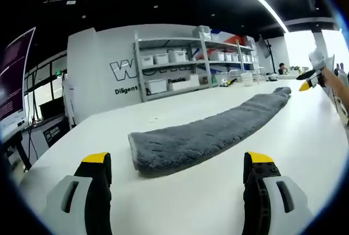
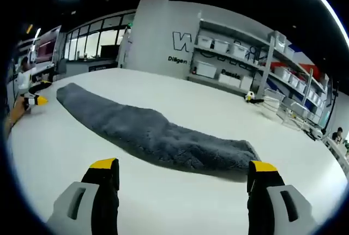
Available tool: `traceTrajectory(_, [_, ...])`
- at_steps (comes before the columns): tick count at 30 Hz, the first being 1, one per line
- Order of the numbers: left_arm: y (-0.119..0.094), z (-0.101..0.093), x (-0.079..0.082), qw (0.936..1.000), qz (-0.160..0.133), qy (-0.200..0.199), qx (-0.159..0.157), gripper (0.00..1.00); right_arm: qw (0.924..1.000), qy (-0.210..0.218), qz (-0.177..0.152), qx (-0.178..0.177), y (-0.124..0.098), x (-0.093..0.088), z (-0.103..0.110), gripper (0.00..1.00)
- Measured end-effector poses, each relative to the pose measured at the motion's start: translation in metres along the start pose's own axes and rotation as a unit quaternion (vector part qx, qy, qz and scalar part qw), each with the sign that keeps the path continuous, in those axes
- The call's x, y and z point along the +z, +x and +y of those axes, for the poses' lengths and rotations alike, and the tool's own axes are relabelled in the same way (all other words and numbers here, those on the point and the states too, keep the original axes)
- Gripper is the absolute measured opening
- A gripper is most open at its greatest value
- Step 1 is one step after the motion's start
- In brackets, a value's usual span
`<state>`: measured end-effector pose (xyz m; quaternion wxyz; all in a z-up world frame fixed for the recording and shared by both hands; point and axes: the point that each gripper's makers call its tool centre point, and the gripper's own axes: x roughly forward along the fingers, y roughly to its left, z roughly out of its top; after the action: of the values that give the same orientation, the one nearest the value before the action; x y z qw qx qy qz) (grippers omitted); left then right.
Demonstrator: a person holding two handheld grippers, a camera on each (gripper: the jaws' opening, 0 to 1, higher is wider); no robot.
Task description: Open the folded towel by lifting each exposed corner and separating the folded layers until the towel lies flat within the target outline without major curled edges
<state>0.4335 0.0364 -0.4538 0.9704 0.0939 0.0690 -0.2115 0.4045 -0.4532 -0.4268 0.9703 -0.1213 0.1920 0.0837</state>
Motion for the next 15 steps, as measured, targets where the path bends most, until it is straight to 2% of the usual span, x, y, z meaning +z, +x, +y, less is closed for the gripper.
traceTrajectory(5, [-0.002, -0.007, 0.0, 1.0, -0.003, -0.002, -0.009, 0.99, 0.9991, 0.012, -0.033, 0.021, 0.004, 0.015, 0.029, 0.99])
traceTrajectory(9, [0.002, -0.002, -0.001, 0.9999, 0.001, -0.003, -0.011, 0.99, 0.9989, 0.012, -0.032, 0.032, 0.015, 0.017, 0.055, 0.99])
traceTrajectory(12, [0.002, -0.004, 0.001, 0.9999, -0.003, 0.0, -0.013, 0.99, 0.9982, 0.014, -0.046, 0.036, 0.022, 0.024, 0.072, 0.99])
traceTrajectory(15, [0.002, -0.004, 0.0, 0.9999, -0.002, 0.0, -0.013, 0.99, 0.9977, 0.008, -0.045, 0.051, 0.029, 0.029, 0.09, 0.99])
